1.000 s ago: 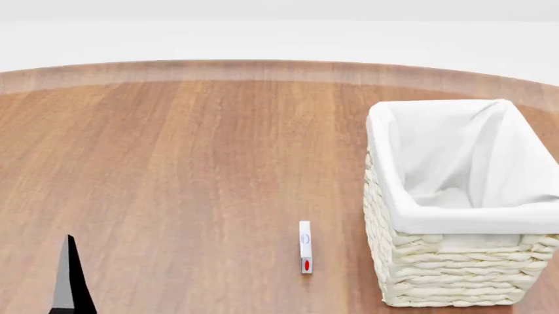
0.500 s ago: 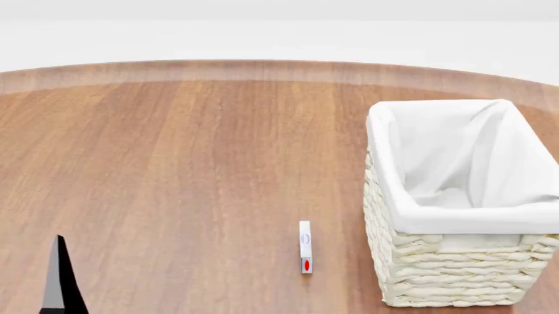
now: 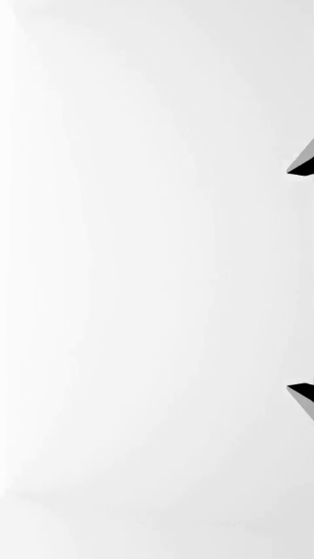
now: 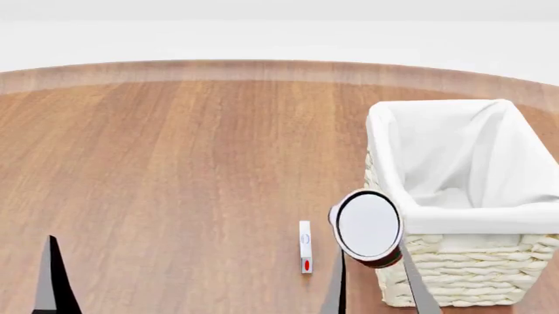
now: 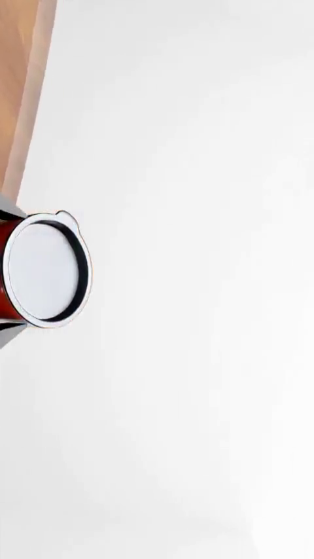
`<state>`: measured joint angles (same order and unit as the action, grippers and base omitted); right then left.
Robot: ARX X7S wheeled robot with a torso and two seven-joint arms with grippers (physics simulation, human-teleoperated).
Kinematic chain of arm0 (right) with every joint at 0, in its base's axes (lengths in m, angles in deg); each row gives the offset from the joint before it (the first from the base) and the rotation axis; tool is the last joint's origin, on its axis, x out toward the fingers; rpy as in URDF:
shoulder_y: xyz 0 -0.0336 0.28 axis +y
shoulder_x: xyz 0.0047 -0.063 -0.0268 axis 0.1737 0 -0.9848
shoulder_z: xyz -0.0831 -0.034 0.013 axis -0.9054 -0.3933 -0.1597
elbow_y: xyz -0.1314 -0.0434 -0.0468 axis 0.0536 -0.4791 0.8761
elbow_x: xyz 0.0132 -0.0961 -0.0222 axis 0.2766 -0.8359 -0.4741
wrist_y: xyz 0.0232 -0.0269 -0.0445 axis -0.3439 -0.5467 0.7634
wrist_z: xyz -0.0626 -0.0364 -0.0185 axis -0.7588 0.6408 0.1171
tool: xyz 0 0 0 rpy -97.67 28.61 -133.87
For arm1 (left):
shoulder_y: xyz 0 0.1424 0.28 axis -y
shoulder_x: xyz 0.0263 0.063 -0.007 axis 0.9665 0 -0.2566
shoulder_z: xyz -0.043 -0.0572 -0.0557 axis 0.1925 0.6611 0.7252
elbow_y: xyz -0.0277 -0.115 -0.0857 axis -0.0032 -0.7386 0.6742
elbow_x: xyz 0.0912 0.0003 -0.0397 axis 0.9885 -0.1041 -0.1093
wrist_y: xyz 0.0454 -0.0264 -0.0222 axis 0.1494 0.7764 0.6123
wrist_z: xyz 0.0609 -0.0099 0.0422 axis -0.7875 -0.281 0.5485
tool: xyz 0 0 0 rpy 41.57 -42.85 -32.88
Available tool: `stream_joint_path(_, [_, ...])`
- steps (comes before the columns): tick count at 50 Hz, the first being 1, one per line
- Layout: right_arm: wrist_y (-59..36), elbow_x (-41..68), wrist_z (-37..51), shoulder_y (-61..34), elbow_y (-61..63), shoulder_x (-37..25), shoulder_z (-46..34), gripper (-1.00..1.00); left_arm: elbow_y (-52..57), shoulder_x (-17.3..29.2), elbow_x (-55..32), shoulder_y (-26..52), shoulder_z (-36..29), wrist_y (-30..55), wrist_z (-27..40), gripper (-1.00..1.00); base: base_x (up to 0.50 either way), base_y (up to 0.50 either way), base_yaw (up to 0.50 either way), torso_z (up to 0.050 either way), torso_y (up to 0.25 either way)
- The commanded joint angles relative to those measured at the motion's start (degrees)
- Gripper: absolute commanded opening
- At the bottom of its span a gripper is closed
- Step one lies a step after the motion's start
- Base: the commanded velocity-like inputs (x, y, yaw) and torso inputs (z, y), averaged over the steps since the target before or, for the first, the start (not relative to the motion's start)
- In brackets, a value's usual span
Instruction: Pick up the tomato sauce, and put it in the basket.
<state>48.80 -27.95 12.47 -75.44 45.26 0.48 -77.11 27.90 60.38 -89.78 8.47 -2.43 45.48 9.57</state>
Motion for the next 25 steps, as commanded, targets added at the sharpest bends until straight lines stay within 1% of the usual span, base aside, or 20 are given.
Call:
stream_joint_path(1, [-7.9, -2.6, -3.1, -12.1, 3.8, -0.8, 2.2, -1.0, 0.6, 0.4, -0.1, -0.4, 0.1, -0.1, 0.3, 1.0, 0.0, 0.0, 0.0, 0.0, 0.01])
stream_joint_path(5, [-8.8, -1.6, -4.3, -17.1, 1.1, -1.1, 3.5, -1.0, 1.1, 0.5, 0.0, -0.5, -0.1, 0.0, 0.4, 1.0, 0.0, 0.0, 0.0, 0.0, 0.0])
stream_joint_path(6, [-8.7, 0.2, -4.2, -17.9, -0.4, -0.9, 5.1, -1.0, 0.9, 0.5, 0.1, -0.5, -0.2, -0.1, 0.4, 1.0, 0.0, 0.0, 0.0, 0.0, 0.0])
stream_joint_path(9, [-8.0, 0.4, -3.6, -19.7, -3.4, -1.1, 6.8, -1.0, 0.6, 0.4, 0.1, -0.9, -0.3, -0.5, 0.4, 1.0, 0.0, 0.0, 0.0, 0.0, 0.0])
stream_joint_path(15, [-8.7, 1.3, -5.4, -27.9, -10.5, -1.9, 7.6, -1.0, 1.0, 0.5, 0.3, -0.8, -1.0, -0.2, 0.3, 1.0, 0.0, 0.0, 0.0, 0.0, 0.0])
stream_joint_path(18, [-8.2, 0.8, -6.1, -32.9, -17.3, -2.1, 7.3, -1.0, 1.0, 0.6, 0.4, -0.9, -1.1, -0.2, 0.3, 1.0, 0.0, 0.0, 0.0, 0.0, 0.0])
stream_joint_path(19, [-7.6, 1.7, -6.8, -35.7, -22.0, -1.7, 7.5, -1.0, 1.0, 0.7, 0.1, -1.0, -0.9, -0.3, 0.3, 1.0, 0.0, 0.0, 0.0, 0.0, 0.0])
stream_joint_path(21, [-6.6, 1.7, -7.4, -37.7, -25.7, -1.8, 7.1, -1.0, 1.1, 0.7, 0.6, -1.0, -1.0, -0.3, 0.5, 1.0, 0.0, 0.0, 0.0, 0.0, 0.0])
stream_joint_path(23, [-4.3, 2.3, -8.0, -41.2, -33.1, -1.3, 7.0, -1.0, 1.6, 0.9, 0.5, -1.3, -1.0, -0.2, 0.5, 1.0, 0.0, 0.0, 0.0, 0.0, 0.0])
stream_joint_path(24, [-3.2, 4.7, -9.3, -43.4, -38.7, -0.4, 7.7, -1.0, 1.9, 1.0, 0.5, -1.4, -0.9, -0.1, 0.6, 1.0, 0.0, 0.0, 0.0, 0.0, 0.0])
stream_joint_path(25, [-2.9, 5.1, -9.4, -44.1, -40.6, -0.1, 7.9, -1.0, 2.0, 1.0, 0.4, -1.5, -0.9, -0.1, 0.6, 1.0, 0.0, 0.0, 0.0, 0.0, 0.0])
